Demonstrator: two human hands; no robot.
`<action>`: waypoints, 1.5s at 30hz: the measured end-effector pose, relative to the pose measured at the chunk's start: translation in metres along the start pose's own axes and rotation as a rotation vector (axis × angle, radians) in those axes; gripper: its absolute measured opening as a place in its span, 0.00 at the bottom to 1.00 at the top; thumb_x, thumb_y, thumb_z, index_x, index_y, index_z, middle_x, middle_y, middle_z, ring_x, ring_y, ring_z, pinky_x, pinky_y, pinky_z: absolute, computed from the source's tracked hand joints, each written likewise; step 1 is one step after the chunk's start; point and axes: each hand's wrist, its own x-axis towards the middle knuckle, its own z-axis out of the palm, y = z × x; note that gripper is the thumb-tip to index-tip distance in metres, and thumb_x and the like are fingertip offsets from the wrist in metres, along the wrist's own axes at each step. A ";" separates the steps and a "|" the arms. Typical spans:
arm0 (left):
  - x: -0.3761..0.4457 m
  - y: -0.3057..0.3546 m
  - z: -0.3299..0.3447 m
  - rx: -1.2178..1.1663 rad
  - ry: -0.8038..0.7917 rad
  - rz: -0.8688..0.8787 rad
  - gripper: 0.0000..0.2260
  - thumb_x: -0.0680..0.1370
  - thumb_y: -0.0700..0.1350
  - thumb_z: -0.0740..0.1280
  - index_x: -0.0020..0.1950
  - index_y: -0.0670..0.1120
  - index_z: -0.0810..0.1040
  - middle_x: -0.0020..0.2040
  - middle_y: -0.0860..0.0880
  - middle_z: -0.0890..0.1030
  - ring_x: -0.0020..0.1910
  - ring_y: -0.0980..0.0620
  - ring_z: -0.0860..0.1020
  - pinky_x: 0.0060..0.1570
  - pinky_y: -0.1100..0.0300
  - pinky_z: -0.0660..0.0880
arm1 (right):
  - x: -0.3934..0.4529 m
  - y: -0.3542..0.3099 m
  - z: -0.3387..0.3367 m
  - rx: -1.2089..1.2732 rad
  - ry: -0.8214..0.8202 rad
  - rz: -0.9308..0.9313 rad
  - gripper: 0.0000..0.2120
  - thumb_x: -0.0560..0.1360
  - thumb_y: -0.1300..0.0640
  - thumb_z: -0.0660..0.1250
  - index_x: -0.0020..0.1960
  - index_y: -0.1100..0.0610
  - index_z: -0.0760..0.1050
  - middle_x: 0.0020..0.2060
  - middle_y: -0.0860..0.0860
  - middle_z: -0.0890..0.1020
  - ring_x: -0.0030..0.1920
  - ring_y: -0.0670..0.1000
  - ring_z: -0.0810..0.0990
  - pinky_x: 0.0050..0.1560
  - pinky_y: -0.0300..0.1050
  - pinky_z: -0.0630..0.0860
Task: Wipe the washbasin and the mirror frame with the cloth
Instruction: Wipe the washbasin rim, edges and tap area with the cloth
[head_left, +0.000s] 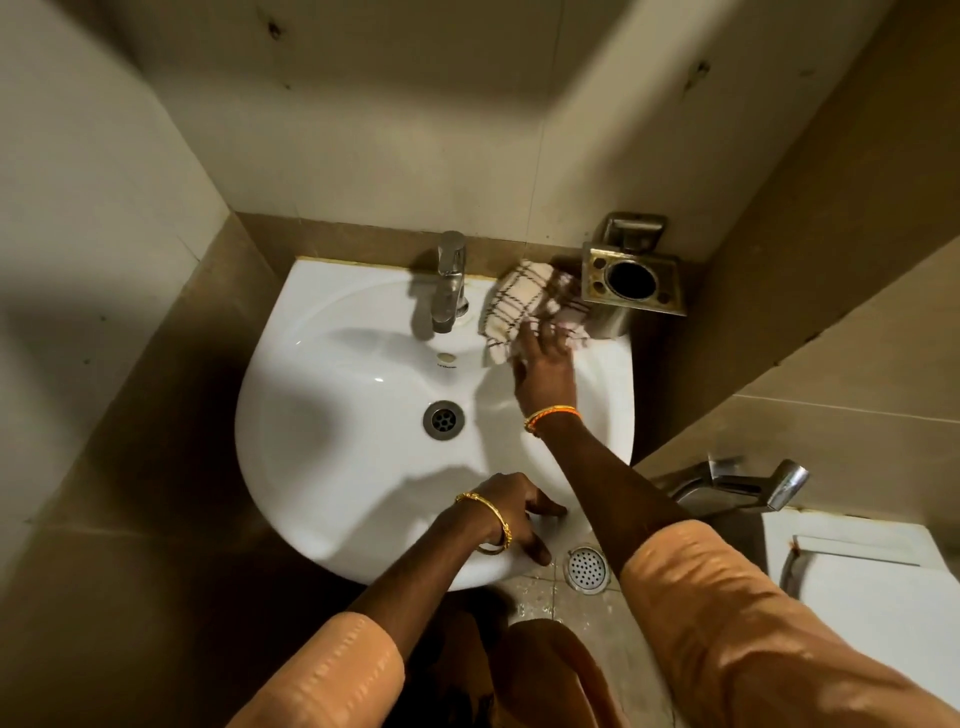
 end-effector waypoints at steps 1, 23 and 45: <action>0.000 0.000 0.000 -0.004 0.002 -0.006 0.30 0.66 0.45 0.77 0.68 0.50 0.74 0.67 0.48 0.76 0.64 0.48 0.75 0.59 0.59 0.71 | 0.003 -0.007 0.000 0.018 -0.022 -0.070 0.22 0.77 0.62 0.62 0.71 0.61 0.66 0.71 0.64 0.66 0.73 0.65 0.60 0.73 0.60 0.59; -0.024 -0.037 -0.009 -0.293 0.475 -0.029 0.16 0.72 0.49 0.72 0.58 0.47 0.81 0.57 0.48 0.83 0.54 0.49 0.81 0.58 0.54 0.77 | 0.053 -0.037 -0.023 -0.072 -0.303 0.130 0.23 0.77 0.43 0.58 0.72 0.41 0.62 0.77 0.54 0.54 0.74 0.62 0.56 0.71 0.66 0.54; -0.076 -0.180 -0.079 -0.338 1.288 -0.650 0.22 0.79 0.35 0.58 0.74 0.38 0.62 0.73 0.37 0.65 0.73 0.40 0.63 0.71 0.51 0.57 | 0.005 0.000 -0.030 -0.299 -0.254 0.133 0.31 0.71 0.57 0.67 0.71 0.49 0.61 0.75 0.54 0.56 0.75 0.60 0.52 0.71 0.67 0.54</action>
